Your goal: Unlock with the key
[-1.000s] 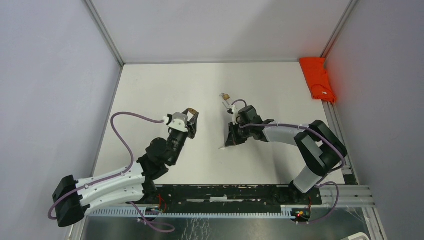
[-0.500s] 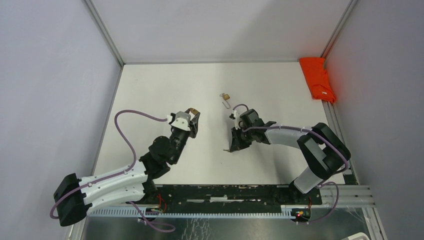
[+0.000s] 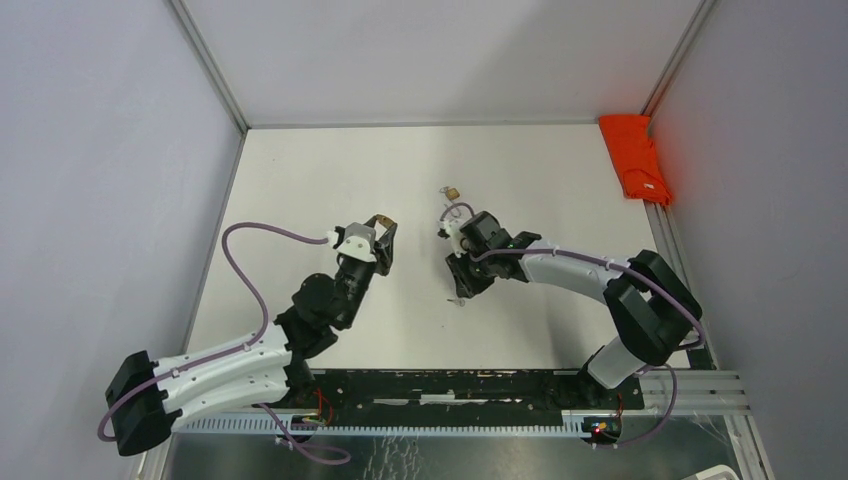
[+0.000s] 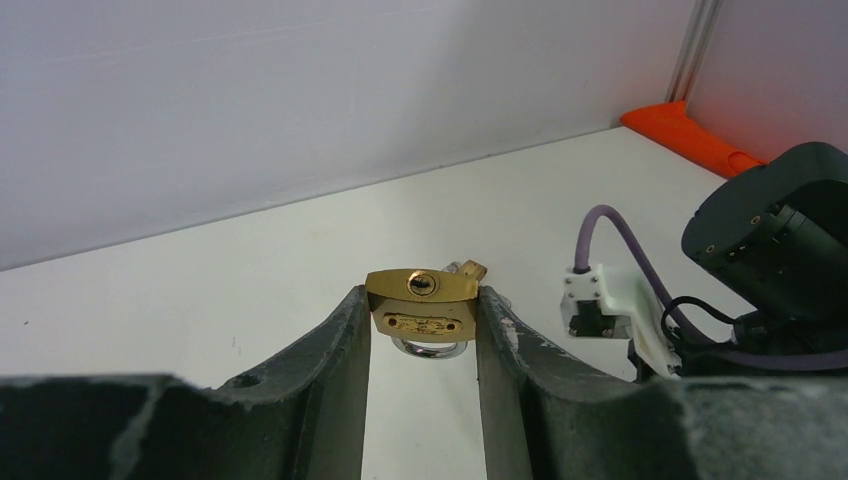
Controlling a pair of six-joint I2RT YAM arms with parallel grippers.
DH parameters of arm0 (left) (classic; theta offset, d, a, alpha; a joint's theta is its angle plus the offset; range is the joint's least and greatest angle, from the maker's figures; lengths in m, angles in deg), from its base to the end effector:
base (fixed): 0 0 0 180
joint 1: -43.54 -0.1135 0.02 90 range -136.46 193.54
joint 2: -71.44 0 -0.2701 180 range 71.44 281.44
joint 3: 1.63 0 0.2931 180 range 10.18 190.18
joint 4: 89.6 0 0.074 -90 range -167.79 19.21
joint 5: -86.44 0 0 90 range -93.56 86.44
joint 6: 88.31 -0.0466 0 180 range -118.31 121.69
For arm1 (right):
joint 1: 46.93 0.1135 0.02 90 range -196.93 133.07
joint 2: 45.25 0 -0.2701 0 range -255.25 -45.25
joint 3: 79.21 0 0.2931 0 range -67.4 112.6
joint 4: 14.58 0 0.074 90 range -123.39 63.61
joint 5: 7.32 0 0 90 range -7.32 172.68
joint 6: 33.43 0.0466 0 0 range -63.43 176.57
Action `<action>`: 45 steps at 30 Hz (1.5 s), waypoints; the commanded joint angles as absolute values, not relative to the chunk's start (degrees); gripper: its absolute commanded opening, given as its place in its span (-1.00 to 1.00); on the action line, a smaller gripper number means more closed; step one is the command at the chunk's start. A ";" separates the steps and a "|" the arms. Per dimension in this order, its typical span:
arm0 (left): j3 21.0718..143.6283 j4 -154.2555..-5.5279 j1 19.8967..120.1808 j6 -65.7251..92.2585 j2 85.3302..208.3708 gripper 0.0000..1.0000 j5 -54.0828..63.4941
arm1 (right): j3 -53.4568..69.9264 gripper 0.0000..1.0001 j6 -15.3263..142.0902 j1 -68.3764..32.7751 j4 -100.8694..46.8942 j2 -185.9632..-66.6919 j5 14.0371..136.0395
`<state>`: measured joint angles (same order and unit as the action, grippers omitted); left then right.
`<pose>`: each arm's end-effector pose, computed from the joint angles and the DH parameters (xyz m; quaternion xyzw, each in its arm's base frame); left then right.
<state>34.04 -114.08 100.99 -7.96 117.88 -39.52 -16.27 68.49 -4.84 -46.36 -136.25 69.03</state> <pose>0.1470 -0.1794 0.2809 0.1224 0.6238 -0.1288 0.7611 0.2474 0.2383 0.1425 -0.2794 0.9176 0.2195 0.1781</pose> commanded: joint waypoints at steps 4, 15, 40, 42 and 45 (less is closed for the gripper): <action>33.65 -117.25 100.54 -5.78 114.37 -0.96 -41.65 | -7.93 -0.31 57.08 1.43 -56.31 -138.50 81.91; 32.61 -116.19 100.51 -5.78 111.82 -0.96 -42.73 | -4.35 -0.29 51.97 6.59 -60.17 -145.22 86.28; 32.51 -115.07 100.31 -5.72 111.74 -0.96 -43.28 | -1.56 -0.26 49.70 8.18 -60.32 -148.97 87.02; 32.38 -115.04 100.33 -5.55 111.56 -0.96 -43.28 | -1.43 -0.26 49.67 8.22 -59.93 -149.26 86.85; 32.17 -114.97 100.32 -5.26 111.39 -0.96 -43.11 | -0.75 -0.26 49.46 8.18 -59.83 -149.90 86.96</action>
<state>32.27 -113.34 100.62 -7.96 112.35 -42.47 -2.82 50.44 7.83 -59.71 -148.49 85.77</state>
